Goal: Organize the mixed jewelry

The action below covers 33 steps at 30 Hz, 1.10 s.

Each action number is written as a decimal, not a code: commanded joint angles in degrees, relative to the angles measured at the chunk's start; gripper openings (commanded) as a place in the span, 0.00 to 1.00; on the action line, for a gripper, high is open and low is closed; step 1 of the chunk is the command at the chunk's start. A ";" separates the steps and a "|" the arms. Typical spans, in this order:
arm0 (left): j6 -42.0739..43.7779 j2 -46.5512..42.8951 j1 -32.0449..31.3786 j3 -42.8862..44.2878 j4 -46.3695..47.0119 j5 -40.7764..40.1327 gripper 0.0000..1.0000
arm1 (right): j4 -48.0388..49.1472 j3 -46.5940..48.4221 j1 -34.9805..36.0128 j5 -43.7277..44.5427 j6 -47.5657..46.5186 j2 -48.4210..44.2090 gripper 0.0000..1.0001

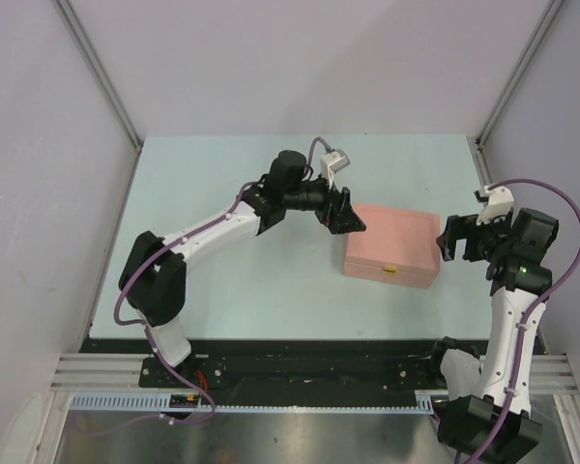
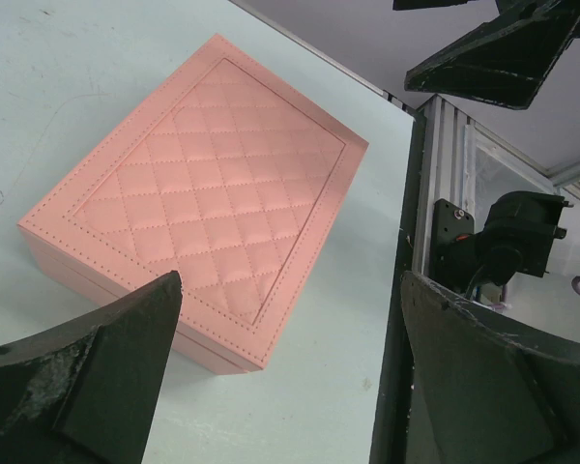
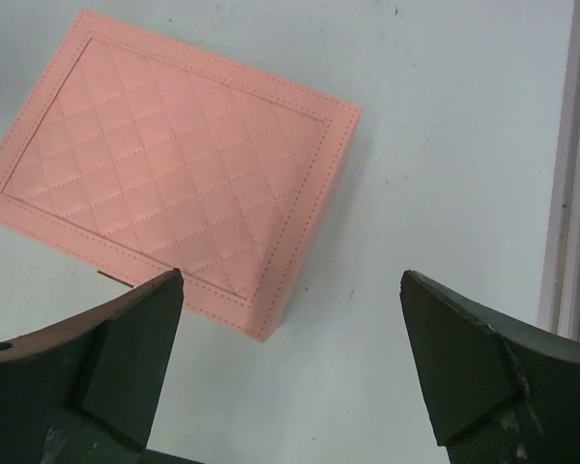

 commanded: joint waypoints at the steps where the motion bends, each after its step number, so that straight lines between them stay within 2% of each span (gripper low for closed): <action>1: 1.52 -5.27 -0.88 -1.58 -0.40 -1.73 1.00 | -2.81 1.36 -0.27 -0.46 -1.88 -2.15 1.00; 8: 5.37 -1.60 -3.17 1.05 -4.26 -5.94 1.00 | -2.28 1.45 -0.27 -0.81 -1.27 -1.45 1.00; 16: 15.13 4.39 -9.76 5.70 -6.11 -21.48 1.00 | -1.31 1.45 -0.27 -0.37 -0.39 -0.66 1.00; 19: 16.99 7.20 -11.60 7.46 -6.38 -24.74 1.00 | -1.75 1.45 -0.27 -0.02 -0.65 -0.39 1.00; 25: 18.13 13.17 -13.45 12.21 -8.05 -26.95 1.00 | -2.02 1.53 -0.27 1.29 -1.17 -1.10 1.00; 33: 20.33 15.82 -15.39 11.51 -7.70 -31.35 1.00 | -2.19 1.53 -0.27 2.79 -1.35 -0.83 1.00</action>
